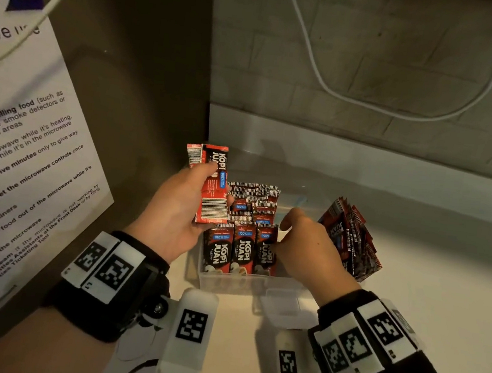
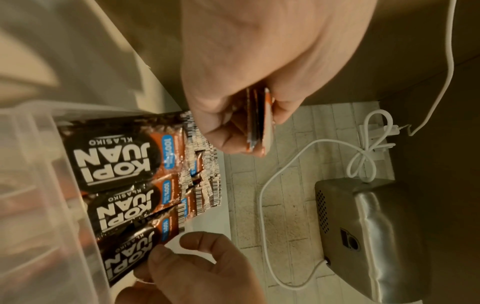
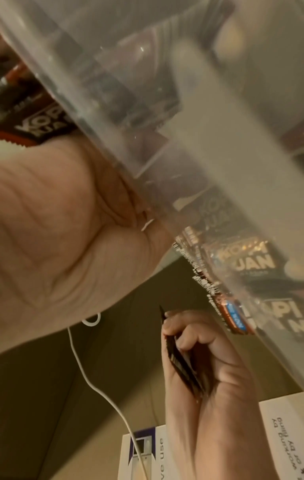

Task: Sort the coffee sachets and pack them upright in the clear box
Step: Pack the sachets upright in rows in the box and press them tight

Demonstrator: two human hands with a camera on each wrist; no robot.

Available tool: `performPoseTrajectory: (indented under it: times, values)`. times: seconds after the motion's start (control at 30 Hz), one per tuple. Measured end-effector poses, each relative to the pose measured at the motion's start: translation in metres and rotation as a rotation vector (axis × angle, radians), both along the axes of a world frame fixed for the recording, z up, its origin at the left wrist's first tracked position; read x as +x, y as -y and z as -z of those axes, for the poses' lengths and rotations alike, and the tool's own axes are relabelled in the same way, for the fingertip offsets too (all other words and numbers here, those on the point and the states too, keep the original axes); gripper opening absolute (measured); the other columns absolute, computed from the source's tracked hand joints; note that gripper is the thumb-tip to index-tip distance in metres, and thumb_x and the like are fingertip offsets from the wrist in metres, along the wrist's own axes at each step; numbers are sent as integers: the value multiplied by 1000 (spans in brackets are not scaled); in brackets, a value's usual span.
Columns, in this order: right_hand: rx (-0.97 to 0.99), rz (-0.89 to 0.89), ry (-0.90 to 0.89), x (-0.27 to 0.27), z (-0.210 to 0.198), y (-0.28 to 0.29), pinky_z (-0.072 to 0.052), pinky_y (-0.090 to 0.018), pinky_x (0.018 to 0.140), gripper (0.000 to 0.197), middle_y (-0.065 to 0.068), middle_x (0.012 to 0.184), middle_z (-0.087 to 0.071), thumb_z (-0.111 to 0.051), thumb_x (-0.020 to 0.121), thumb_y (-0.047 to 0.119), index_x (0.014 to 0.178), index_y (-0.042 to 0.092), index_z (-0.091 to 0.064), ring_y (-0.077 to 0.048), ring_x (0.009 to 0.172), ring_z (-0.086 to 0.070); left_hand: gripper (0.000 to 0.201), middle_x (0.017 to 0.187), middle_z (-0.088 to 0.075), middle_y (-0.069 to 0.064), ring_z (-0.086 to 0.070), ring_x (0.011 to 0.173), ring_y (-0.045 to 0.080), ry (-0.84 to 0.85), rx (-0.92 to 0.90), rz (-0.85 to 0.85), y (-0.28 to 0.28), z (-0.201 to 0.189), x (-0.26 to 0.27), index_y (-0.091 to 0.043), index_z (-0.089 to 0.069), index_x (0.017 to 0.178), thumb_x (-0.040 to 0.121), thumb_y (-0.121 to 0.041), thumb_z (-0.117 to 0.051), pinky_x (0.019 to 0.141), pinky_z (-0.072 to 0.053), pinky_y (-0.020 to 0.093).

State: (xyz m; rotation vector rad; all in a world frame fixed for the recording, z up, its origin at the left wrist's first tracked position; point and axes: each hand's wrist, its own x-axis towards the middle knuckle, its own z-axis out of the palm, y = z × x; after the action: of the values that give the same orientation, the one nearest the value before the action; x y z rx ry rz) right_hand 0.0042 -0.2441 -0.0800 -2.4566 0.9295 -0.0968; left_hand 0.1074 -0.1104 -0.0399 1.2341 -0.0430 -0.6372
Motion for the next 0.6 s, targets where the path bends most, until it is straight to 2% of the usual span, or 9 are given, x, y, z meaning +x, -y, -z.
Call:
performPoseTrajectory:
  times: [0.1, 0.17, 0.27, 0.33, 0.4, 0.47, 0.53, 0.6]
  values:
    - [14, 1, 43, -1, -4, 2, -55, -38, 67, 27, -8, 94, -66, -64, 87, 25, 106, 18, -48, -27, 78, -64, 12, 62, -67, -3, -65, 53, 10, 20, -2, 29, 1, 1, -1, -19, -60, 96, 94, -31, -59, 54, -47, 26]
    - [19, 2, 51, -1, -5, 4, -53, -34, 66, 31, -7, 97, -67, -66, 87, 26, 112, 17, -50, -25, 80, -64, 11, 63, -69, -4, -67, 54, 10, 24, -13, 54, 1, 1, -3, -20, -62, 92, 93, -30, -60, 58, -49, 29]
    - [57, -10, 25, 0, -2, 4, -55, -36, 73, 37, -7, 97, -67, -68, 85, 21, 117, 14, -51, -23, 84, -64, 11, 61, -69, -5, -67, 52, 9, 29, -32, 79, 1, 1, -6, -19, -62, 90, 93, -30, -61, 58, -49, 29]
    - [53, -2, 54, -1, -1, 2, -55, -38, 75, 40, -6, 94, -68, -68, 85, 22, 119, 14, -50, -22, 83, -64, 12, 65, -71, -4, -68, 57, 10, 37, -35, 95, 0, 1, -6, -19, -64, 93, 92, -31, -61, 59, -50, 29]
    - [28, 35, 204, -2, -6, 0, -55, -37, 74, 36, 0, 85, -65, -66, 87, 25, 118, 14, -50, -17, 76, -63, 17, 77, -74, 0, -72, 69, 14, 40, -31, 116, -1, 1, -6, -19, -65, 102, 90, -31, -64, 66, -53, 33]
    - [47, 62, 428, -1, -18, -4, -53, -32, 70, 29, 7, 77, -59, -64, 89, 31, 111, 15, -54, -10, 71, -59, 22, 87, -75, 3, -73, 78, 19, 52, -35, 146, -2, 2, -8, -17, -65, 108, 88, -28, -66, 70, -54, 36]
    - [176, 21, 612, 2, -33, -14, -52, -32, 68, 29, 6, 79, -61, -65, 86, 37, 104, 15, -59, -10, 73, -60, 27, 93, -76, 5, -73, 82, 21, 75, -36, 161, -1, 3, -9, -17, -65, 111, 86, -27, -68, 70, -54, 36]
    - [274, -57, 655, 5, -45, -23, -54, -31, 66, 34, 4, 82, -63, -68, 82, 42, 103, 16, -62, -11, 74, -61, 32, 96, -75, 6, -73, 84, 21, 96, -33, 164, 0, 4, -11, -18, -65, 113, 82, -28, -69, 71, -54, 37]
